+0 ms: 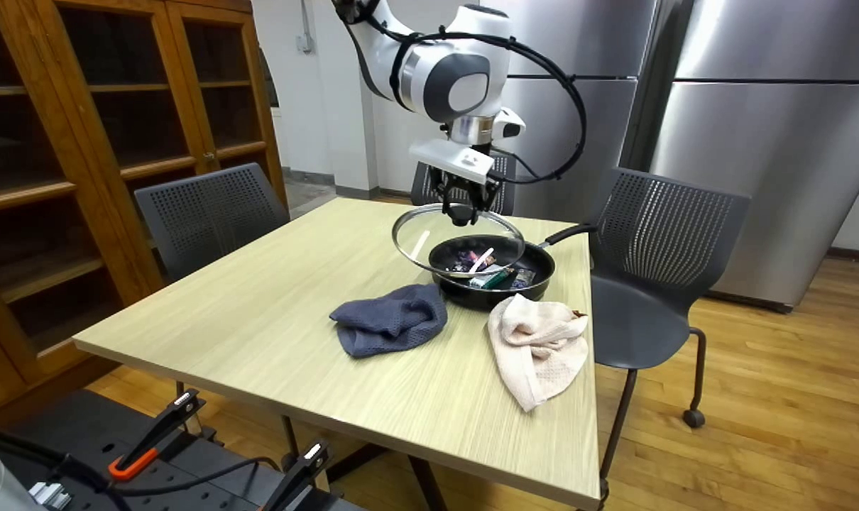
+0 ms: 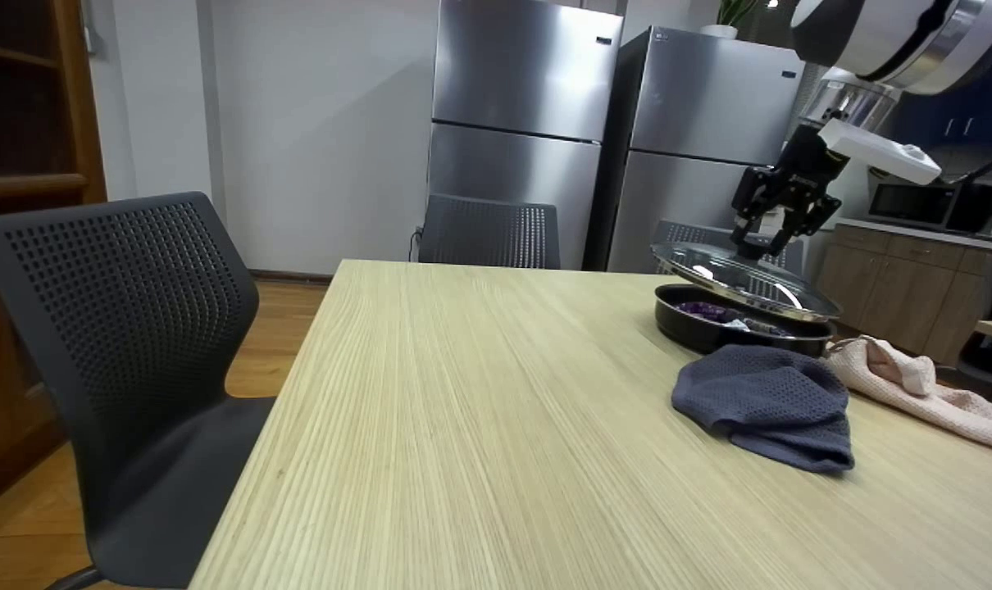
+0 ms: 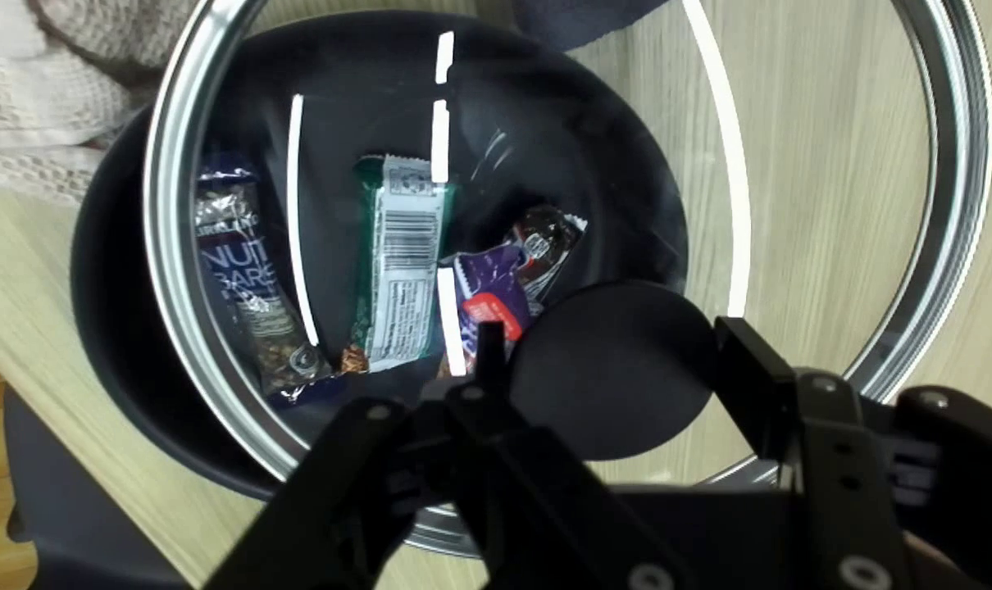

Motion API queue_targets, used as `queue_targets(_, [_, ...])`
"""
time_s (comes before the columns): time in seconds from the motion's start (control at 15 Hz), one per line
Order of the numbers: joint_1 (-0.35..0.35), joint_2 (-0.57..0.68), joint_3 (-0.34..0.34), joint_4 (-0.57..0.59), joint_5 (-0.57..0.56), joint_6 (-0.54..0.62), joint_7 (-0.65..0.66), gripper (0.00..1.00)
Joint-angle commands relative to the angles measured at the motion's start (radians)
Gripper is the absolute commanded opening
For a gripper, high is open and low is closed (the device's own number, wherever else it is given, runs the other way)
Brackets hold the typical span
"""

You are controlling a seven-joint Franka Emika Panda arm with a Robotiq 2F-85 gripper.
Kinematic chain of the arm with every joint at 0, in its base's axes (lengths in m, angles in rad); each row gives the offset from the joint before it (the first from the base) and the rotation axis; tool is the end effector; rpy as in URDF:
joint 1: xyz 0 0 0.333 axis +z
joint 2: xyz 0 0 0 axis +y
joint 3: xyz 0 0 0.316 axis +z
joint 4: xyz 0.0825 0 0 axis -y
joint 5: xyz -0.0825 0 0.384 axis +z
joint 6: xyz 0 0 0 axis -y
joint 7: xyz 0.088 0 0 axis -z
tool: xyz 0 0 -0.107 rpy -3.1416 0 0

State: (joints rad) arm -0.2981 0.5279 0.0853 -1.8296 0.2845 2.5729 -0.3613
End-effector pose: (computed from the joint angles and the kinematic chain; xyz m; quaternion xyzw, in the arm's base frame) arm 0.6514 -0.1504 0.2655 -0.9874 0.0453 -0.1321 0.0750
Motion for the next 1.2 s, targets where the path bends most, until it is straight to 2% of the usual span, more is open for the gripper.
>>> queue_targets(0.0, [-0.014,0.06,-0.011,0.128,0.019,-0.035,0.022,0.39])
queue_targets(0.6, [-0.001,0.235,-0.065,0.371,-0.007,-0.11,0.177,0.39])
queue_targets(1.13, [0.023,0.292,-0.092,0.457,-0.022,-0.174,0.281,0.39])
